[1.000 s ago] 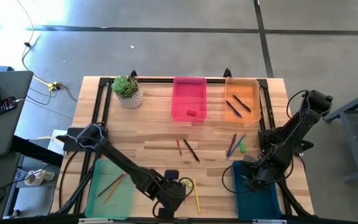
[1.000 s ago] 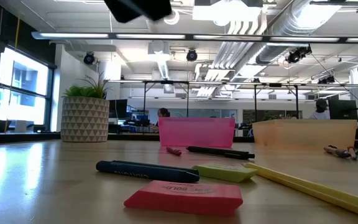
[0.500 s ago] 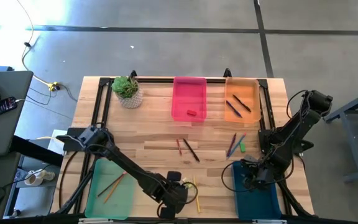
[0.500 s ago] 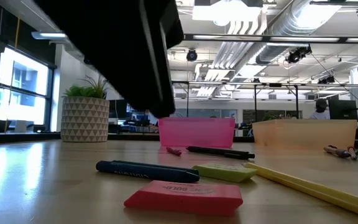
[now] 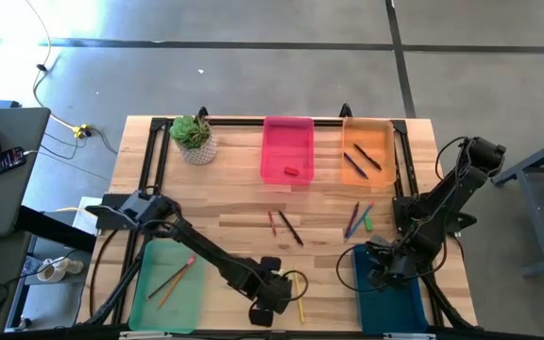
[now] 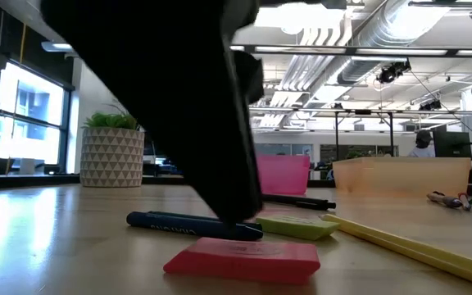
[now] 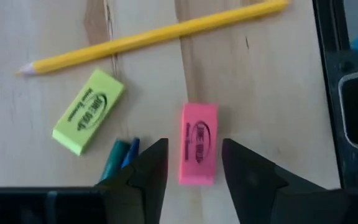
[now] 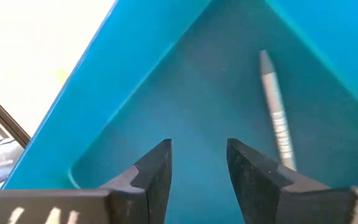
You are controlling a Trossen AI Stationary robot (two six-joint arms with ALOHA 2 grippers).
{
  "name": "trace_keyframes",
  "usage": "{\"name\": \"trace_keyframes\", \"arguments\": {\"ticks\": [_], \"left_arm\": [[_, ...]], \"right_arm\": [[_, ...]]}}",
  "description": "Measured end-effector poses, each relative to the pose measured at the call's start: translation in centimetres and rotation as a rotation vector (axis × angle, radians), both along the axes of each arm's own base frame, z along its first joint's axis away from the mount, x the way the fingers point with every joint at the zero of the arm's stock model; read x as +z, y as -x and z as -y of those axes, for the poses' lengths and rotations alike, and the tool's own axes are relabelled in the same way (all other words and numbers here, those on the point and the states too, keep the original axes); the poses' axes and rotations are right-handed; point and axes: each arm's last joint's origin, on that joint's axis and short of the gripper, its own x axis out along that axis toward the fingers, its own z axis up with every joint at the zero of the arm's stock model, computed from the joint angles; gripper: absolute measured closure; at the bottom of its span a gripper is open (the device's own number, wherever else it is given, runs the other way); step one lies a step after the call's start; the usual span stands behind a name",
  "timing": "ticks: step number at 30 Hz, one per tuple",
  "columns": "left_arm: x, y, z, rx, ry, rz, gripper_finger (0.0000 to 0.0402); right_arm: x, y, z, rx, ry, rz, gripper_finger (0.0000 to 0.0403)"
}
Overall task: Sort crayons/erasers/pens/pencils in bins
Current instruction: Put the pink eraser into the pink bin
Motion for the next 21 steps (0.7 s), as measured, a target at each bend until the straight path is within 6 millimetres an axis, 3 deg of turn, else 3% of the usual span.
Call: {"name": "trace_keyframes", "arguments": {"ticks": [9,21], "left_arm": [[-0.2,-0.1,-0.3,0.006,-0.005,-0.007,0.0212],[-2.2,0.0,0.8,0.028,-0.031,-0.026,0.022]], "right_arm": [[0.0,0.0,0.0,0.001,0.0,0.0,0.0258],[0.0,0.1,0.2,0.002,0.02,-0.014,0.0258]]}}
